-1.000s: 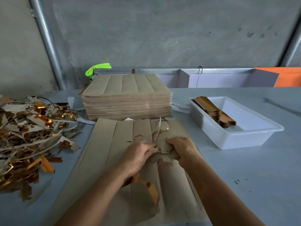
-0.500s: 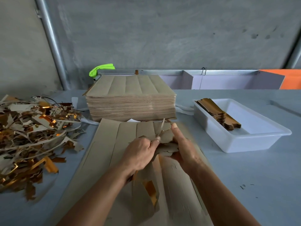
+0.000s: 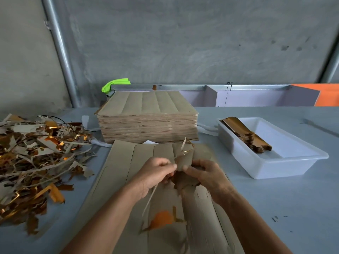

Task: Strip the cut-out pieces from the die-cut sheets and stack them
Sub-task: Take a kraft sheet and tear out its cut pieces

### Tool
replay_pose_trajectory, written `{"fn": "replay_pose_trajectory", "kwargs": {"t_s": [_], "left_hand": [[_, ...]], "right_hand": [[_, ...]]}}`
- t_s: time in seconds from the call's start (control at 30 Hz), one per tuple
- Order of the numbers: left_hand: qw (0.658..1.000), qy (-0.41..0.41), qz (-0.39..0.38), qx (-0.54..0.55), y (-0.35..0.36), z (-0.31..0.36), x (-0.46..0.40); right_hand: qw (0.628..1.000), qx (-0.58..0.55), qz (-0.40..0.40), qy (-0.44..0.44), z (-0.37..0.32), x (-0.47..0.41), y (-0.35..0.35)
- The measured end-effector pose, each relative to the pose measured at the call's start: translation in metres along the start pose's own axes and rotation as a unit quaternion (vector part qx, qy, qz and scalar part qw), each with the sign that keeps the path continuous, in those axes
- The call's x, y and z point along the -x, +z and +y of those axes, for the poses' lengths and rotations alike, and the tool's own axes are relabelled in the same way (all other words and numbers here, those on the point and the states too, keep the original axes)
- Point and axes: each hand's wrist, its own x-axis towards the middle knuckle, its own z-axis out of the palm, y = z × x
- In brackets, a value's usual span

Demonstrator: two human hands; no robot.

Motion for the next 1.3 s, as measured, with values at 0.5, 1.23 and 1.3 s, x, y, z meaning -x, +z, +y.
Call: {"fn": "replay_pose_trajectory", "kwargs": {"t_s": [0.5, 1.23, 1.3], "left_hand": [[0.985, -0.035, 0.003, 0.171, 0.01, 0.004, -0.005], [0.992, -0.065, 0.023, 0.108, -0.001, -0.001, -0.017], [0.995, -0.046, 0.009, 0.083, 0.0, -0.006, -0.016]], "right_hand": [[0.997, 0.057, -0.015, -0.048, 0.006, -0.004, 0.023], [0.993, 0.106, -0.023, -0.045, 0.013, -0.018, 0.038], [0.988, 0.147, 0.03, -0.025, 0.008, -0.023, 0.046]]}}
